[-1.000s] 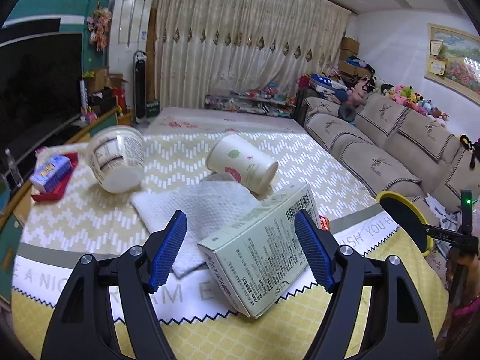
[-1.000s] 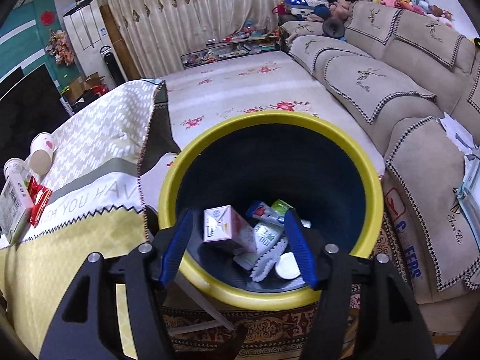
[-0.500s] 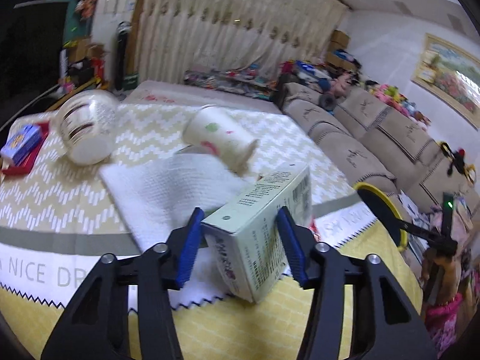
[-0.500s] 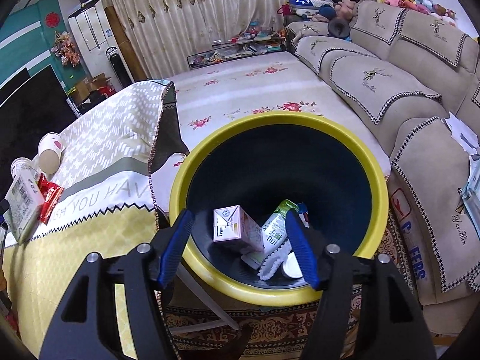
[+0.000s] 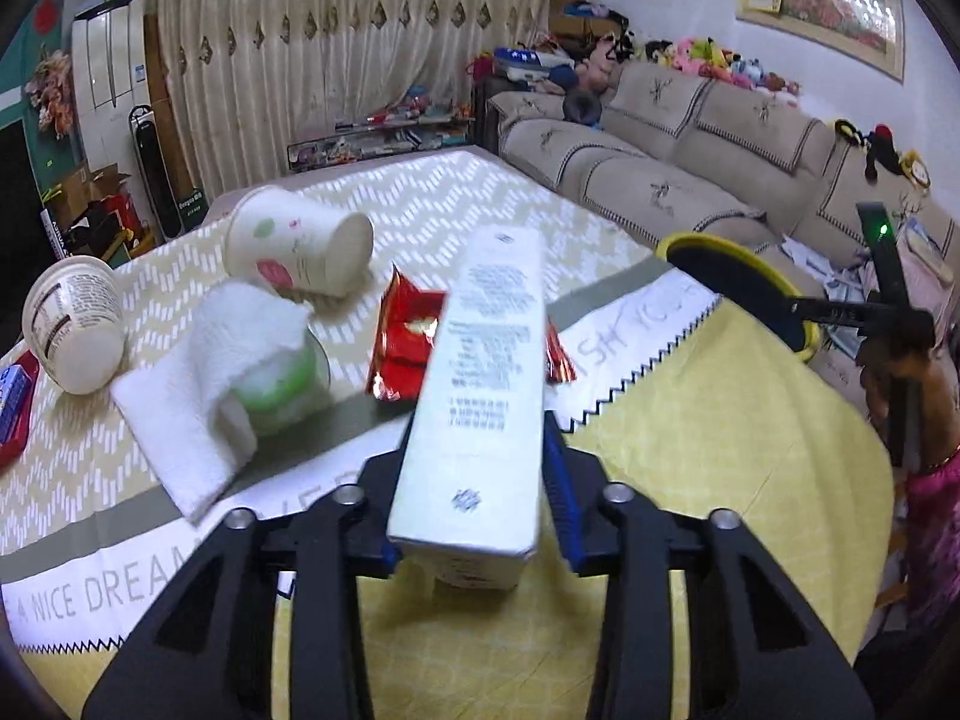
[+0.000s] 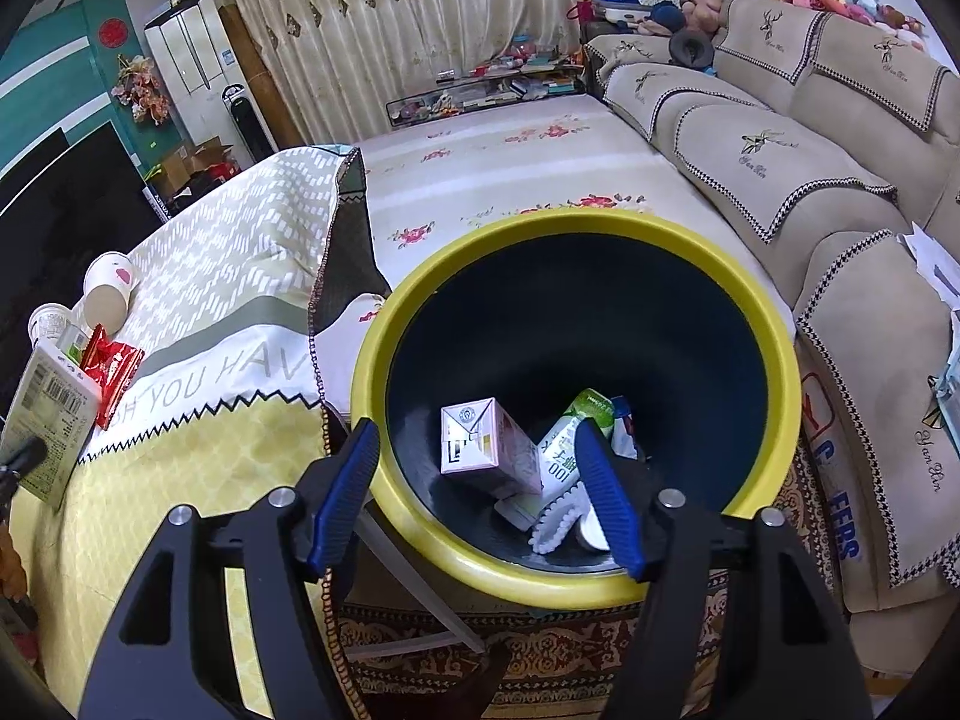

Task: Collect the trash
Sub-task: 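Grasp the white cardboard box with the left gripper, then carry the cardboard box over the bin and open the left gripper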

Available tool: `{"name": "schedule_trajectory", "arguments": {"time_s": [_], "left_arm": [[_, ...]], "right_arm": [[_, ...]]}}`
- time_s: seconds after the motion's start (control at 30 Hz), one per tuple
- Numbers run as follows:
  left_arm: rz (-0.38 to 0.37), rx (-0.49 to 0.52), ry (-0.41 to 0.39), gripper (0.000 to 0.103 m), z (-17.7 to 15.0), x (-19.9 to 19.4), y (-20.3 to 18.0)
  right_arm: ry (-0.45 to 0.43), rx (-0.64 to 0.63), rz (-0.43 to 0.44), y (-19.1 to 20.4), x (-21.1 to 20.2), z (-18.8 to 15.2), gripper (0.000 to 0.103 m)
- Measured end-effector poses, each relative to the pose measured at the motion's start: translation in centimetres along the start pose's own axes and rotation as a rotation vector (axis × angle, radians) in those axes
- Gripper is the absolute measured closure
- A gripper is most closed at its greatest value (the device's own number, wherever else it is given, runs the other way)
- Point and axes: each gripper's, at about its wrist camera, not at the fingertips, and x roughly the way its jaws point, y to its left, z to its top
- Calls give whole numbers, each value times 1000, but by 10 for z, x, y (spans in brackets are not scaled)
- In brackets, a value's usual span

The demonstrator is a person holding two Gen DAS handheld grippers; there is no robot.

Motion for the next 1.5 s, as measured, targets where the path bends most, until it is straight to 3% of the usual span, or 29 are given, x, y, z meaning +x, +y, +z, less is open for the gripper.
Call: {"name": "schedule_trajectory", "arguments": {"time_s": [0.23,0.53,0.83,1.17,1.5], "left_arm": [[-7,-2,-29,74,0,-7,-3],[-24,-10,-110,74,25,-49,-17],[-89,77,-160,74,66,-68,-67],[-231,218,-115,74,116,-9,-159],[-293,307,-28,73,144,76,-235]], "right_arm": [[-4,6,12,-2,0,-1,39],[-32,14,22,-7,-12,1,39],[-123,22,-21,-28,-54,6,39],[-197,55,-114,-69,-92,1,39],[-210,116,-144,-103,-99,-9,37]]}}
